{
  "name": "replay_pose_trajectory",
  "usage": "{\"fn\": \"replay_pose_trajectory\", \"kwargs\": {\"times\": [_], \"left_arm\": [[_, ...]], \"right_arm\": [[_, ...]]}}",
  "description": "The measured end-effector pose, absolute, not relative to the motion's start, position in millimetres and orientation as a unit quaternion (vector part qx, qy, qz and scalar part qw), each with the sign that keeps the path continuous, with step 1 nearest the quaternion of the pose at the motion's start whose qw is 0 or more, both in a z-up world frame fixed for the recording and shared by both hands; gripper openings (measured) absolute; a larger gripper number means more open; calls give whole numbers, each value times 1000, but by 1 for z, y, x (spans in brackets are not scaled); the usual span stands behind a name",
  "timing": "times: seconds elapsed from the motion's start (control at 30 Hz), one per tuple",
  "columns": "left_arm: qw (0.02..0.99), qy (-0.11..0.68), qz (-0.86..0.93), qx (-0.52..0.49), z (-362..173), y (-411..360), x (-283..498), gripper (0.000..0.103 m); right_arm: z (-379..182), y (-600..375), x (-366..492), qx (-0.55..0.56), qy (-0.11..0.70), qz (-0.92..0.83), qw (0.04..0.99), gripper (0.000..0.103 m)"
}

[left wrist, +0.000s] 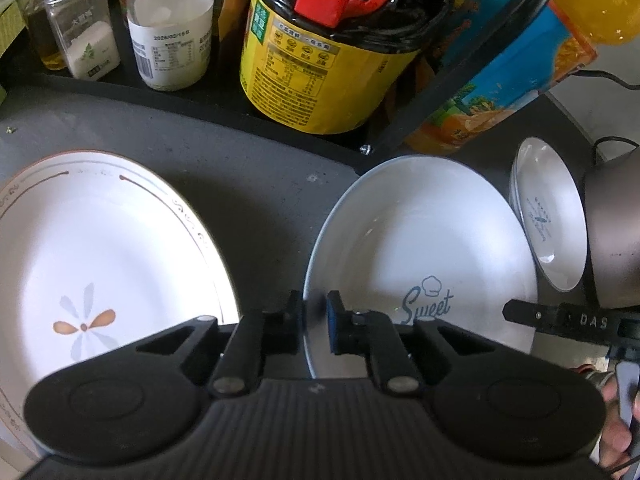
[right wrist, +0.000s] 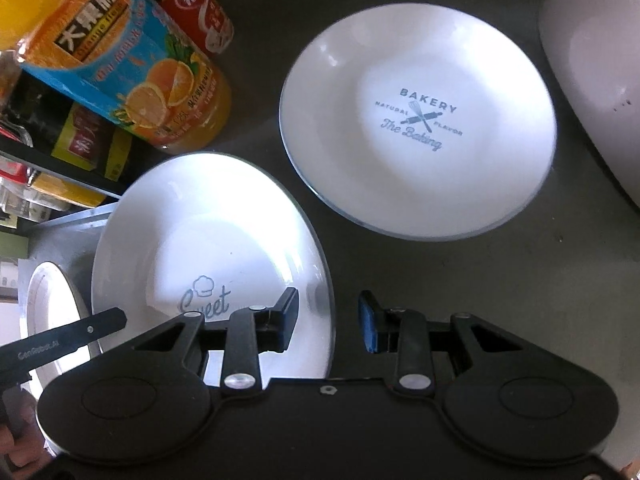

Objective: Organize plates and bowls
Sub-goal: 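Move both grippers to the rim of the white 'Sweet' plate, then close both grippers on the 'Sweet' plate rim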

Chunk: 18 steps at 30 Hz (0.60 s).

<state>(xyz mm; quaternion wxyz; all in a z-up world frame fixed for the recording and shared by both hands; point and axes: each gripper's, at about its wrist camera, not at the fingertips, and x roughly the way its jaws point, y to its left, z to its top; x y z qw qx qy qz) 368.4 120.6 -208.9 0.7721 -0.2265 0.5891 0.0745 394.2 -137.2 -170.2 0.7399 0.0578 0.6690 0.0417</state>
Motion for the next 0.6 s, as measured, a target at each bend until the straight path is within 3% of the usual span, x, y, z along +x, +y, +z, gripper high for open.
{"fn": "replay_pose_trajectory", "kwargs": {"times": [0.13, 0.2, 0.6], "left_arm": [[775, 584, 73, -230, -209, 121, 366, 10], [777, 580, 75, -233, -209, 121, 363, 10], [790, 568, 95, -212, -193, 112, 348, 10]], "right_arm": [[-176, -133, 402, 48, 666, 41, 743, 31], [-176, -127, 403, 42, 666, 50, 743, 21], [-163, -116, 386, 11, 650, 72, 757, 19]]}}
